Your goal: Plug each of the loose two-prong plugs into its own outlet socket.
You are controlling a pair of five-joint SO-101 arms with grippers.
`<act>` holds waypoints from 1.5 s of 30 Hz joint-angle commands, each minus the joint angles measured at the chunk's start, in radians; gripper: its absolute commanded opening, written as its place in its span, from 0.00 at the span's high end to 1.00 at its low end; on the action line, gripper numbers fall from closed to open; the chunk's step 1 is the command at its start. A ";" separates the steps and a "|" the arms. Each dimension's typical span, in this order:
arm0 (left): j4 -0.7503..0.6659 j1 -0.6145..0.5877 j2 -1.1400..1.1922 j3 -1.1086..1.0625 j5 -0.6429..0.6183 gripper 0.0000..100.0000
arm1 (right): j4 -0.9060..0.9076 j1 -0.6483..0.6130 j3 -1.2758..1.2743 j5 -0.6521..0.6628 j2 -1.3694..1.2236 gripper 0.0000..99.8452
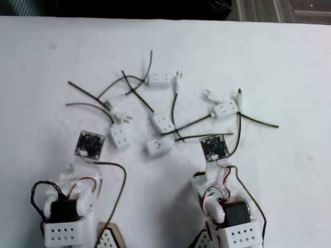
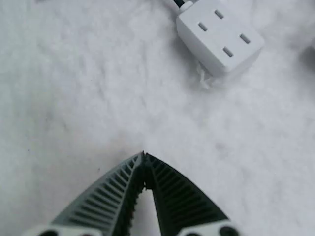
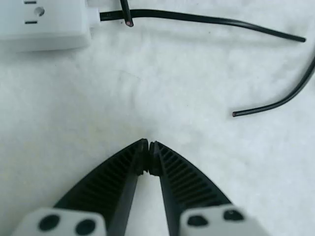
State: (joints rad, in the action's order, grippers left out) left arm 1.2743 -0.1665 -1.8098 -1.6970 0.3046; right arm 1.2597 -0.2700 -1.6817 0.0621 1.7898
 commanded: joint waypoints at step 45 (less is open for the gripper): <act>0.000 -0.018 -0.002 0.187 -0.009 0.98 | 0.047 0.142 0.095 0.003 0.008 0.98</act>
State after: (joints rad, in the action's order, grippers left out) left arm 1.2789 -0.1741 -1.8098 -1.5727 0.3046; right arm 1.2827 -0.2148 -1.6617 0.0621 1.7914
